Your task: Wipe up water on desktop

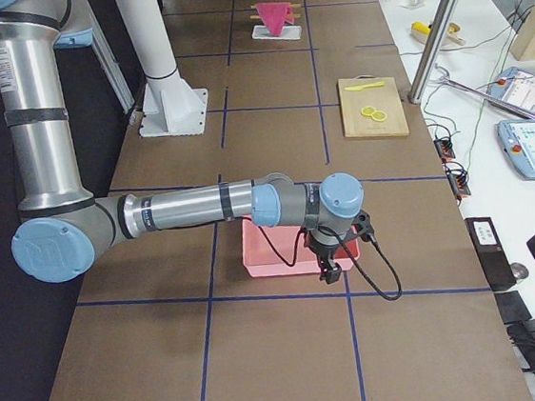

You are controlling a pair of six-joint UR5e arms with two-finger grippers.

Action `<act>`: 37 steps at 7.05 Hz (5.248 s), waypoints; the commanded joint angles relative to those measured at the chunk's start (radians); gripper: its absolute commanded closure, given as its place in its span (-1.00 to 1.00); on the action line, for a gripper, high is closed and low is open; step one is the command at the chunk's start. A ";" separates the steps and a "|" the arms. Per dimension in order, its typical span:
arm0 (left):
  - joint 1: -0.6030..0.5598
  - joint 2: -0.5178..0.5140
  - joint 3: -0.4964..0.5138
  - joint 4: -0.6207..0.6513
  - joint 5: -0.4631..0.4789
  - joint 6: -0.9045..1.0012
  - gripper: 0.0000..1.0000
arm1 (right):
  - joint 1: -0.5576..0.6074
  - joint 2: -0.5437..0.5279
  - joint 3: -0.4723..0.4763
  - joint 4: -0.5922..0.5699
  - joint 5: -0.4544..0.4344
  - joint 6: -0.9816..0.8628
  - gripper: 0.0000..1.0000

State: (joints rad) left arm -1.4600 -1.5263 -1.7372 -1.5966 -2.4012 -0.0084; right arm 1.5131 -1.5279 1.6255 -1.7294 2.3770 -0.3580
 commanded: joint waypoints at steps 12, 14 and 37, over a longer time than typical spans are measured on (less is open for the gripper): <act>0.372 -0.046 -0.148 -0.008 0.091 -0.413 0.32 | -0.002 -0.020 0.045 -0.001 0.004 0.016 -1.00; 0.372 -0.046 -0.156 -0.008 0.091 -0.413 0.63 | -0.002 -0.020 0.045 -0.001 0.004 0.017 -1.00; 0.848 -1.058 0.241 -0.011 0.418 -1.999 0.96 | -0.744 0.159 0.355 0.734 -0.350 0.987 -0.98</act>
State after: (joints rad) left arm -0.6300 -2.5316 -1.5559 -1.6056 -2.0006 -1.9911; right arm 0.8444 -1.4350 1.9787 -1.0004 2.0842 0.6101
